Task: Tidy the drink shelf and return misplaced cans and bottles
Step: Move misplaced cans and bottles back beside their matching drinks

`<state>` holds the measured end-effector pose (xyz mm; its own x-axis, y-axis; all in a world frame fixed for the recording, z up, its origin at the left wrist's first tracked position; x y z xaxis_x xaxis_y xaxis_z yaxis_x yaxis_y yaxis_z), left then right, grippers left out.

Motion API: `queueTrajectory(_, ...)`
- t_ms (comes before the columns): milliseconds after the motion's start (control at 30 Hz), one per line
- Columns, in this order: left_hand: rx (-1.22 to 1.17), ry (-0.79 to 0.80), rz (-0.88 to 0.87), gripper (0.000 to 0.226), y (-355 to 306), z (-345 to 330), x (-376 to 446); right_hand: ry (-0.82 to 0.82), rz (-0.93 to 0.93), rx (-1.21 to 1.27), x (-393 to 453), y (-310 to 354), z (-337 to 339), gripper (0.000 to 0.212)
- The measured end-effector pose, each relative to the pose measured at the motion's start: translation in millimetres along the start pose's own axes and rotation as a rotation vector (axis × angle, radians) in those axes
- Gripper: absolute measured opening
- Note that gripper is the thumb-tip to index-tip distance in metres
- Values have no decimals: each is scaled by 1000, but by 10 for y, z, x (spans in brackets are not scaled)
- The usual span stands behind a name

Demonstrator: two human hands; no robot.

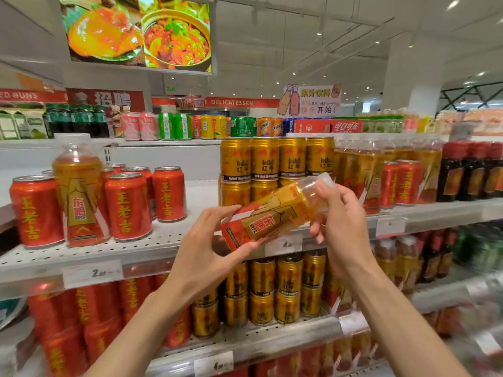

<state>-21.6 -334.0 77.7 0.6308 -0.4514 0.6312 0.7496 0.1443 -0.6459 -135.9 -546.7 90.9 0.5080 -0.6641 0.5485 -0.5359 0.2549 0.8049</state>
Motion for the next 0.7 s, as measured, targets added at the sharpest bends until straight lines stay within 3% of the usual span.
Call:
queueTrajectory(433,-52,139,7,60,-1201,-2303,217,-67,-138,105,590,-225,2528,33)
queueTrajectory(700,-27,164,3,61,-1455,-3180,594,-75,-70,50,1218,-240,3316,33)
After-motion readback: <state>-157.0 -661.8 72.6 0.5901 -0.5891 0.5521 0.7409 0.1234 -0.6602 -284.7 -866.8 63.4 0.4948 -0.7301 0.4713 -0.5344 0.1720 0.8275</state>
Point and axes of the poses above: each hand's wrist, its own x-axis towards the middle knuckle, its own z-axis out of the back of the hand, y = z × x, the point moved 10 cm from there along x, towards the middle knuckle, and after that the axes turned 9 degrees about z, right-handed, at the moved point
